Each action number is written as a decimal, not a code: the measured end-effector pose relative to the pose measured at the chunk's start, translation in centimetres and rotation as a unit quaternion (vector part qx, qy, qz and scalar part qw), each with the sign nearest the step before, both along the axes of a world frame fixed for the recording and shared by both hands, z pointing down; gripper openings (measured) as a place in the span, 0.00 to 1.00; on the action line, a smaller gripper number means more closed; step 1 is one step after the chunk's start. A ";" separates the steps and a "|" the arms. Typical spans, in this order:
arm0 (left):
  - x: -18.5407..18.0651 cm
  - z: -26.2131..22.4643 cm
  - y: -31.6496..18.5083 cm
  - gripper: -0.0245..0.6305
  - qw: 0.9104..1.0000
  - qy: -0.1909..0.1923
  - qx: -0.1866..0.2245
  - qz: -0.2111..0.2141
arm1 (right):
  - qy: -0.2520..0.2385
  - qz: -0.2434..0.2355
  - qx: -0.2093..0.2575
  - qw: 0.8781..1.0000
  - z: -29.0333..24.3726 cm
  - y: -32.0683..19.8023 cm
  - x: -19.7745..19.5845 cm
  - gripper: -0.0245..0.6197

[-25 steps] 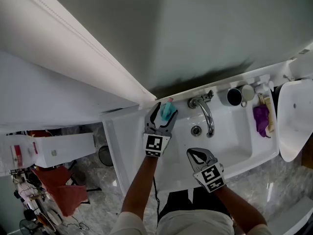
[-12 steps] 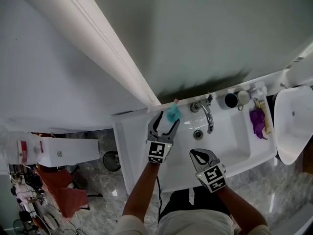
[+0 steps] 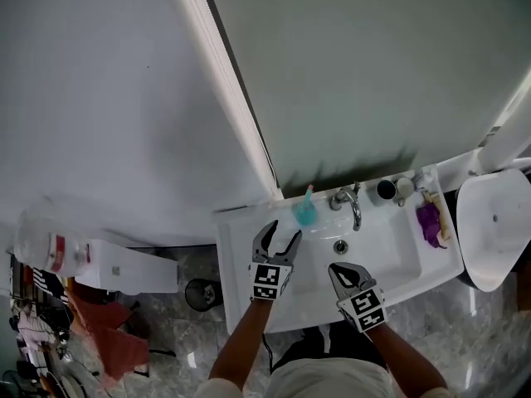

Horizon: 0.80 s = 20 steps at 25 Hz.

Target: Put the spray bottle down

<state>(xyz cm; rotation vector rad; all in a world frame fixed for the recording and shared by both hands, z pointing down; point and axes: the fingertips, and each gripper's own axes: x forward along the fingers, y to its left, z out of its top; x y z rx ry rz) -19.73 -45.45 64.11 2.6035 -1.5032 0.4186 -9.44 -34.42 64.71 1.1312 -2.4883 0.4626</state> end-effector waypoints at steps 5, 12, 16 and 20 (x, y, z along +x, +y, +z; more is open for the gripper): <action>-0.8 -1.6 4.0 0.35 1.000 0.014 -0.020 -0.016 | 0.003 0.021 0.030 0.999 -3.0 1.7 1.3 0.05; -0.9 -3.6 8.1 0.30 0.998 0.035 -0.047 -0.027 | -0.003 0.039 0.049 0.998 -6.6 3.8 3.1 0.05; -0.3 -5.7 10.4 0.23 0.998 0.036 -0.042 -0.028 | -0.011 0.046 0.059 0.997 -8.1 4.7 4.5 0.05; 0.5 -7.7 12.6 0.15 0.998 0.043 -0.036 -0.040 | -0.012 0.038 0.065 0.997 -8.9 5.6 6.0 0.05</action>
